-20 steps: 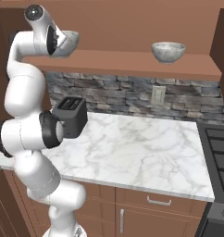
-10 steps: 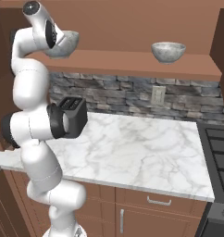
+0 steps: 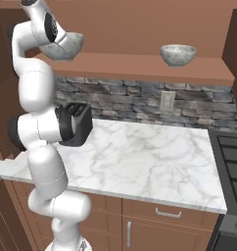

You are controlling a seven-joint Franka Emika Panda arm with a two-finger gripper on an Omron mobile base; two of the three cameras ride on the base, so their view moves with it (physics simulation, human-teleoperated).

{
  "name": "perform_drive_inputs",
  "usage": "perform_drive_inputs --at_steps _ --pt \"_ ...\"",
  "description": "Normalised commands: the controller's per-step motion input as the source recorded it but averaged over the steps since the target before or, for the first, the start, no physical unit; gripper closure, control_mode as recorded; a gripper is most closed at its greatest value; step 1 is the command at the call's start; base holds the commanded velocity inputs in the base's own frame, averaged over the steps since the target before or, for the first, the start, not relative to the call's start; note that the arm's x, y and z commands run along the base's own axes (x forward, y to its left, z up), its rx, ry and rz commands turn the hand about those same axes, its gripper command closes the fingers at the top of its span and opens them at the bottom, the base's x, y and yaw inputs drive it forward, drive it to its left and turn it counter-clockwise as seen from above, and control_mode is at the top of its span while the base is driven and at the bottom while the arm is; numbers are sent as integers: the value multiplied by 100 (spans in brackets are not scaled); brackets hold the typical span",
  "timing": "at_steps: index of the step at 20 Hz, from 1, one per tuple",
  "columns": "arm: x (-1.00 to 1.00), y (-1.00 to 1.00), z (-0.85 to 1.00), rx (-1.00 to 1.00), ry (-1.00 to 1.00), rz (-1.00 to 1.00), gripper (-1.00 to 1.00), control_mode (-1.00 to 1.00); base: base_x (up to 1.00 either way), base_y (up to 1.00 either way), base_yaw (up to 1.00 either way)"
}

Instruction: Take the smaller bowl and place it next to the appetizer plate on the dining counter , and place the larger bowl next to the plate with cooked food.

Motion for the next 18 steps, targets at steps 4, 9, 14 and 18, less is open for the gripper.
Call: perform_drive_inputs --at_steps 4,9,14,18 --pt "-56 -35 -29 0 -5 -8 100 -100 0 0 0" --pt "-95 -79 -87 -1 -20 -17 100 -100 0 0 0" --pt "-98 -81 -90 -2 -11 -14 100 -100 0 0 0" --pt "-100 -99 -16 2 -1 -7 100 -100 0 0 0"
